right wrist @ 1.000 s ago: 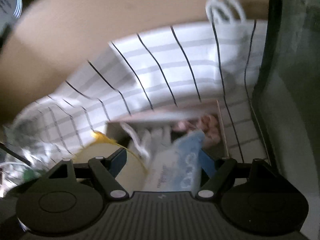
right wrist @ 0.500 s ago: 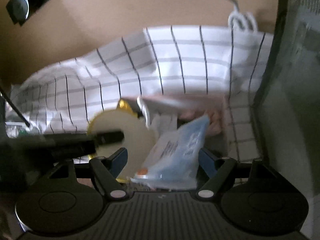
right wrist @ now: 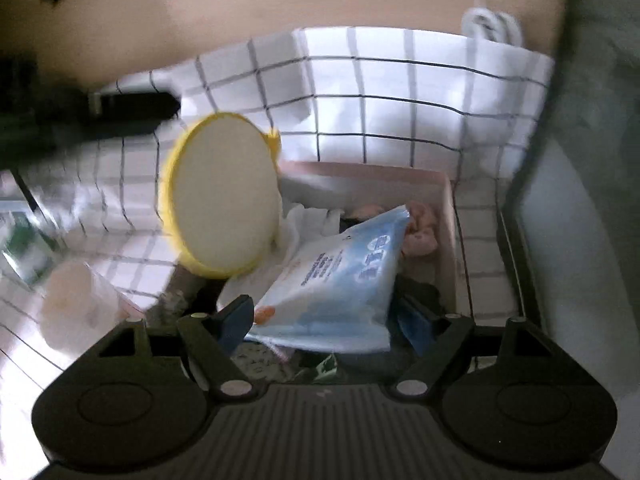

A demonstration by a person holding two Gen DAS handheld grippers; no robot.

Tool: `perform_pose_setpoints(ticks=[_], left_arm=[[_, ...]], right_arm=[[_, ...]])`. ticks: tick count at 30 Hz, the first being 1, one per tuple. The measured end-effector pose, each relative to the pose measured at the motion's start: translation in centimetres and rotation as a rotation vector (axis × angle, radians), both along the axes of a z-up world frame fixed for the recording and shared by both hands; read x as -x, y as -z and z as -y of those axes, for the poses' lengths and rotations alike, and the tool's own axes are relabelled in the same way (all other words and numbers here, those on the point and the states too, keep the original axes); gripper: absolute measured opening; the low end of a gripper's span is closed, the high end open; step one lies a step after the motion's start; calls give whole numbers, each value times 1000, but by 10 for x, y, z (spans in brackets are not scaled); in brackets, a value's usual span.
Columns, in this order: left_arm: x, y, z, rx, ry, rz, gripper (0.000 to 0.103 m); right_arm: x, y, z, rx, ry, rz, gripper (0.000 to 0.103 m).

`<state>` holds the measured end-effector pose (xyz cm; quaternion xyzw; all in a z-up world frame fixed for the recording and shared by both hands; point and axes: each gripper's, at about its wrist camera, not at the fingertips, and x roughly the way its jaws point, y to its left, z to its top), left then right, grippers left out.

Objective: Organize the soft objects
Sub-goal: 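Open both tools to drop the sponge and wipes into the pink box, then move both open tools back to the second yellow-rimmed glitter sponge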

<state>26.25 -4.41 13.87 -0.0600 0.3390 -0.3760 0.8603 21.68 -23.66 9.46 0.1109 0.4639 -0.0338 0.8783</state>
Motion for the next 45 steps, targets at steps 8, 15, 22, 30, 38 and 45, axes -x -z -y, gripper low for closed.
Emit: perform_pose_setpoints(ticks=[8,15,22,30,38,45], left_arm=[[3,36,22,-119,-5,-94,21],[2,-11,-51,59,-69,-15,21],[5,-6,-151,55,-286,-22,21],[24,53,-235,21,-434,-159,21],[50,88,-282,29,-496,-256,21],[44,98,-261,43,-417,-284,21]], right_arm=[[60,-25,6,21,109,58,80],[57,-34,-1,30,129,81,80],[-38,-46,-33,-154,4,33,80],[-155,-10,-147,-9,-270,-202,80],[-203,43,-172,113,-404,-288,80],[-214,64,-159,-3,-402,-289,82]])
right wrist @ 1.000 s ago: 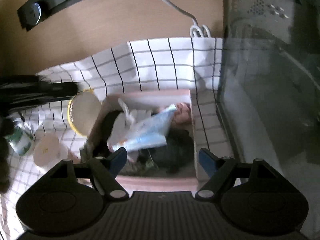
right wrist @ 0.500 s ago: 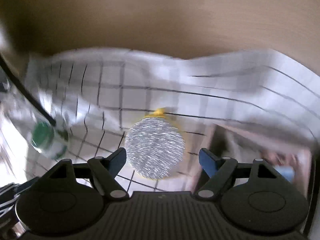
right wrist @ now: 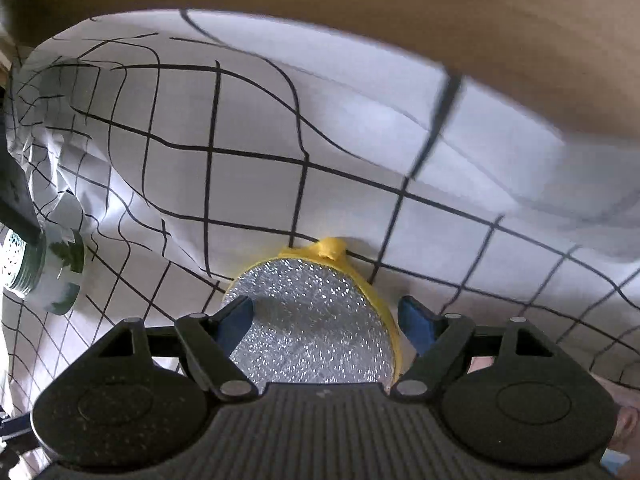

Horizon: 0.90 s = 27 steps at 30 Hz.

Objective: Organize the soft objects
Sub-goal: 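Move both open tools back to the second yellow-rimmed glitter sponge, then grasp the glitter sponge edge with the right tool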

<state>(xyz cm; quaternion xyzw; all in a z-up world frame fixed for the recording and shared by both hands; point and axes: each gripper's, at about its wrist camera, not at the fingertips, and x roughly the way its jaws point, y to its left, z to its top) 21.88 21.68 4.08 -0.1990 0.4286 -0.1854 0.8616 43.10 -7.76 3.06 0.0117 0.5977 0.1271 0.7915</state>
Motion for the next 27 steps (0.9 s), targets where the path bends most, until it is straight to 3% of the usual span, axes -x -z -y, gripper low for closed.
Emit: perform_pose_setpoints(ticks=[3,6,7,14,19,22,27], left_arm=[[-8,8,15,16,19,-21,21],[-23,15,33,26,54,-29,21],[-29,17,38,31,64,-30,21],[-64,27,67,36,100,-26,21],[-59,27,60,17,78,-20,21],[-62,29,54,19,54,-24,21],[-77,36,58,-6,58,-50,20]], right_arm=[[1,0,-1,-6,-13,0,79],[6,-13,7,-95,-29,-41,41],[8,-17,10,-153,-24,-66,39],[30,-47,-15,-367,-107,-125,39],[20,-31,-32,-179,-125,-146,43],[10,-16,-21,-144,-78,-174,57],[4,11,-14,-146,-87,-233,59]])
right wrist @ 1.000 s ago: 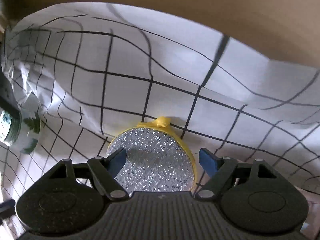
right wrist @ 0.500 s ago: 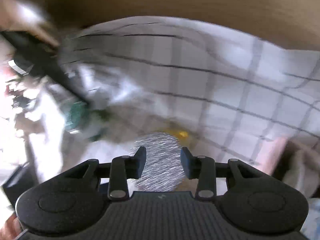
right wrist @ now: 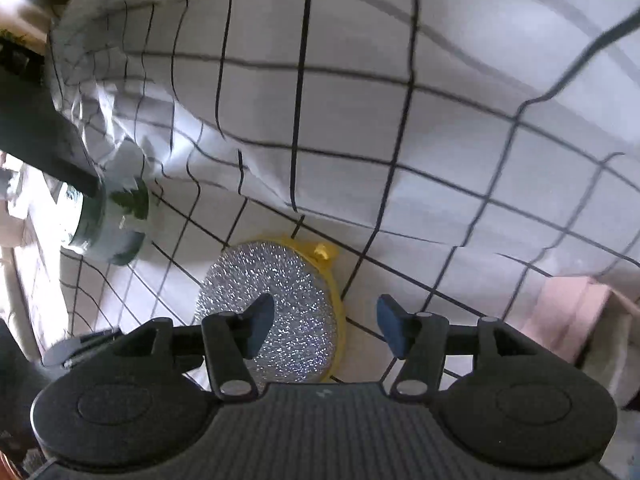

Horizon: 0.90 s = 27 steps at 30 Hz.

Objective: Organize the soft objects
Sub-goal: 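Grasp the glitter sponge edge with the right tool, then lift the glitter sponge and carry it over the pink box with the right tool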

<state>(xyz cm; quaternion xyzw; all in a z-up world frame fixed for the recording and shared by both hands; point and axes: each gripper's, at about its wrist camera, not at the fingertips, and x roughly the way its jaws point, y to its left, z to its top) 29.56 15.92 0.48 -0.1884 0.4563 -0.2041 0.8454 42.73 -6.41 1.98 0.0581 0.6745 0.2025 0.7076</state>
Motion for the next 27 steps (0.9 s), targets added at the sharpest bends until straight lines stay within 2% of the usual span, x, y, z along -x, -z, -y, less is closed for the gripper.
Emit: perform_pose_setpoints(ticks=[9,12,14,17,20,22,23,25,27], left_arm=[[-11,2,12,0,25,6,20],[-13,7,3,55,16,-9,20],[-13,10,-2,83,12,-14,20],[-13,12,-5,102,17,-12,20],[-13,11,-4,99,17,-14,20],[-12,10,-3,88,18,-12,19],[-11,9,-3,83,20,-11,19],[-9,9,-3,86,15,-13,18],[-7,8,-5,89,0,-15,17]], right_arm=[[-2,2,-15,-56,-59,-7,69],[-2,-17,-6,-153,-58,33,69],[5,-33,-8,-204,-109,62,69],[18,-46,-18,-340,-179,12,68],[24,-46,-36,-241,-208,34,67],[18,-39,-39,-167,-190,38,49],[16,-34,-39,-146,-175,28,45],[11,-25,-36,-123,-151,9,30],[13,-20,-32,-109,-150,-6,19]])
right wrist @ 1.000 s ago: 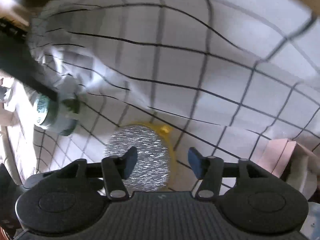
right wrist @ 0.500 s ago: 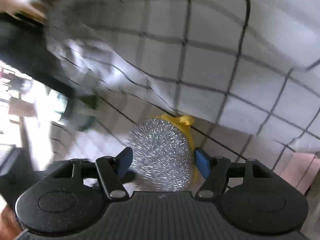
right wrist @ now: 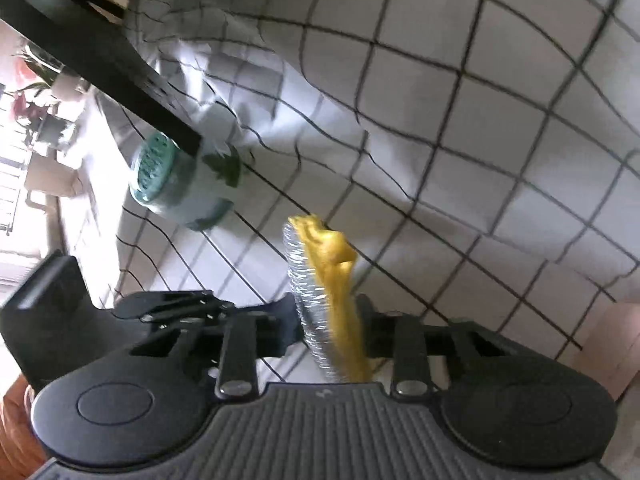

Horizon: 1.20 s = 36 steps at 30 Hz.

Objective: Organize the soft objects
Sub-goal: 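Lift the glitter sponge and carry it over the pink box with the right tool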

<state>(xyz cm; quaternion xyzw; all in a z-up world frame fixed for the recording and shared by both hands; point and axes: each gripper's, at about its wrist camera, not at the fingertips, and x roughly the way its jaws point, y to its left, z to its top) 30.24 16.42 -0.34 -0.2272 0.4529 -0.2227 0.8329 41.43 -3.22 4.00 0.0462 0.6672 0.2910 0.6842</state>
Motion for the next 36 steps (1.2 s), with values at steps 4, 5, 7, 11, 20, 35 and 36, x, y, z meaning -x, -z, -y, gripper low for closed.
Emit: perform_pose_setpoints(ticks=[4,5,7,11,20,35,36], left_arm=[[12,-16,-12,8,-52,28,18],[17,-22,-15,5,-63,42,18],[27,-37,-22,-13,-89,75,18],[48,-68,-33,-50,-146,143,18],[79,-141,-33,-73,-212,306,18],[105,-167,129,1,289,384,18],[109,-163,136,-5,316,378,18]], right_arm=[[11,-20,2,-10,-10,47,15],[14,-29,1,-21,-2,70,15],[20,-52,6,-61,16,121,15],[40,-100,20,-115,61,232,15],[112,-199,43,-213,152,476,15],[224,-232,129,-69,362,648,15],[225,-227,137,-46,392,644,15]])
